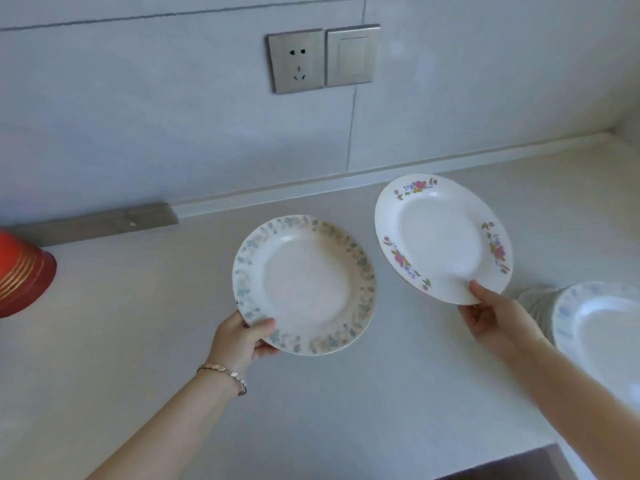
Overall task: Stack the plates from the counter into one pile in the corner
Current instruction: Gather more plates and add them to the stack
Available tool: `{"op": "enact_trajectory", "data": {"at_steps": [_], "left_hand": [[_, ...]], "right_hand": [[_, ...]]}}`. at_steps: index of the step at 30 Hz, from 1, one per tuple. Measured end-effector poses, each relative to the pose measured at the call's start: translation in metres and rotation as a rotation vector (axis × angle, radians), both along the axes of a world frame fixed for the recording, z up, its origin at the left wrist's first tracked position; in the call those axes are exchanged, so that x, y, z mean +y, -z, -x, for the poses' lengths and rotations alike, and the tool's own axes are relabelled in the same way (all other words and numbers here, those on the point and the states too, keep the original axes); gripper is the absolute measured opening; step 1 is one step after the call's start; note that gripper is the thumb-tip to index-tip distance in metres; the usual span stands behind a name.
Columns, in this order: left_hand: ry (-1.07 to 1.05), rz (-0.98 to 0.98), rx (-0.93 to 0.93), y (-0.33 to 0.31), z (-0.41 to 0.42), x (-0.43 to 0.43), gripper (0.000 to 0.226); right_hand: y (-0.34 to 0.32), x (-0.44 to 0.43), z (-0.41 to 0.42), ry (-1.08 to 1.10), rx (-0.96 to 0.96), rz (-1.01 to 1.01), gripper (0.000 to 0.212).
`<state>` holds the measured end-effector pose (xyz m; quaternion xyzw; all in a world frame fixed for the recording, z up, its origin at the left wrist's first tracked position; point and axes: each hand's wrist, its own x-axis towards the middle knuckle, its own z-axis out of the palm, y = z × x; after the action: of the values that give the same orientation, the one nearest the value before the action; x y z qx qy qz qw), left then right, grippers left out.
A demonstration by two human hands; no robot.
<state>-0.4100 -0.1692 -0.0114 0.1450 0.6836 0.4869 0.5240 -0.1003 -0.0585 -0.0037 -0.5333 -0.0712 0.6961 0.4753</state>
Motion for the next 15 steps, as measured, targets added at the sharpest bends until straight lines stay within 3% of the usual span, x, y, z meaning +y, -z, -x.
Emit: {"op": "enact_trajectory", "data": {"at_steps": [4, 15], "left_hand": [[0.213, -0.032, -0.012, -0.014, -0.093, 0.035, 0.022], [0.589, 0.073, -0.052, -0.014, -0.331, 0.092, 0.020]], "right_hand": [[-0.020, -0.001, -0.092, 0.116, -0.004, -0.105, 0.021], [-0.031, -0.022, -0.319, 0.290, -0.101, -0.078, 0.006]]}}
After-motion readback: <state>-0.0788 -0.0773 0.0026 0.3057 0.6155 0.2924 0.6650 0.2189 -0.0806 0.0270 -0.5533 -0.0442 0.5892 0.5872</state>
